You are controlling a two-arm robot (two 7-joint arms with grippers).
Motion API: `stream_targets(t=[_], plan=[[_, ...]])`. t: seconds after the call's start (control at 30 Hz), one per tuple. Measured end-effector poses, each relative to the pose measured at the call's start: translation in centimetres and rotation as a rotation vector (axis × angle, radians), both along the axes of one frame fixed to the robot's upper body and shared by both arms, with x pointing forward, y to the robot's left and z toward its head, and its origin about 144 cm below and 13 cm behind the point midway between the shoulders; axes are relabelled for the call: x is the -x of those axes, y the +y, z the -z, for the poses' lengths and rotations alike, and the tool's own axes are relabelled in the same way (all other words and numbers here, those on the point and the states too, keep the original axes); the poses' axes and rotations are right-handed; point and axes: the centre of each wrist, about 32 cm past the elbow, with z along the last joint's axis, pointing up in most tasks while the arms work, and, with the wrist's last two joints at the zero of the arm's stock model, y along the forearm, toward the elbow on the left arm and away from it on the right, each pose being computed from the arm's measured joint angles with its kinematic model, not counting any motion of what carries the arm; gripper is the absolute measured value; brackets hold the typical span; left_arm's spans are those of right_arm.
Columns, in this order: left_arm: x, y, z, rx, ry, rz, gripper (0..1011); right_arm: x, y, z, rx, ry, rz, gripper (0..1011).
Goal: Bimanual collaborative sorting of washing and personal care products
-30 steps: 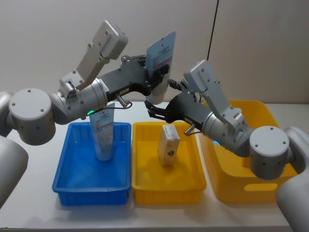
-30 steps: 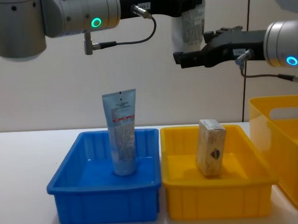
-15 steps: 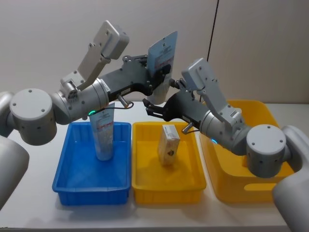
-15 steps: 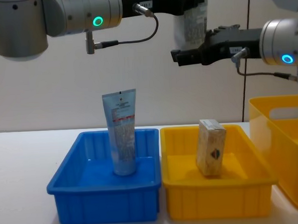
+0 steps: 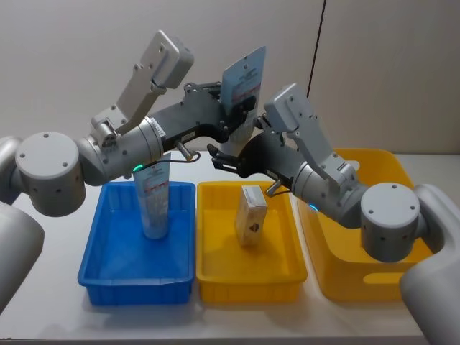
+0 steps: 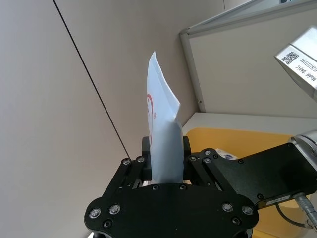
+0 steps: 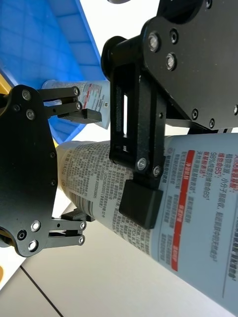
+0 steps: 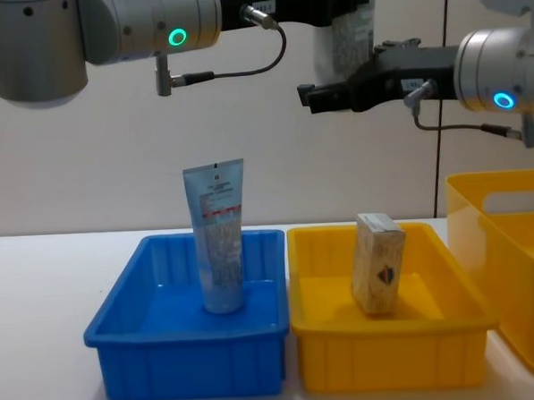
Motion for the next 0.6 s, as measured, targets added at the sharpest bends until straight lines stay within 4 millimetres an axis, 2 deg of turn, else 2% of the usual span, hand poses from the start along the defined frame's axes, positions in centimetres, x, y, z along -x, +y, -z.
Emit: stream_targets(t=[0.23, 0.27, 0.47, 0.6], plan=[[0.03, -0.03, 0.02, 0.0, 0.001, 0.0, 278, -0.03, 0.15, -0.08, 0.0, -0.005, 0.002, 871], [0.03, -0.03, 0.02, 0.0, 0.001, 0.0, 277, -0.03, 0.16, -0.08, 0.0, -0.005, 0.002, 817], [0.04, -0.05, 0.04, -0.001, 0.001, 0.0, 277, -0.03, 0.22, -0.09, 0.0, -0.007, 0.002, 653], [0.05, -0.06, 0.04, -0.001, 0.001, 0.001, 277, -0.04, 0.26, -0.09, 0.0, -0.008, 0.002, 624]])
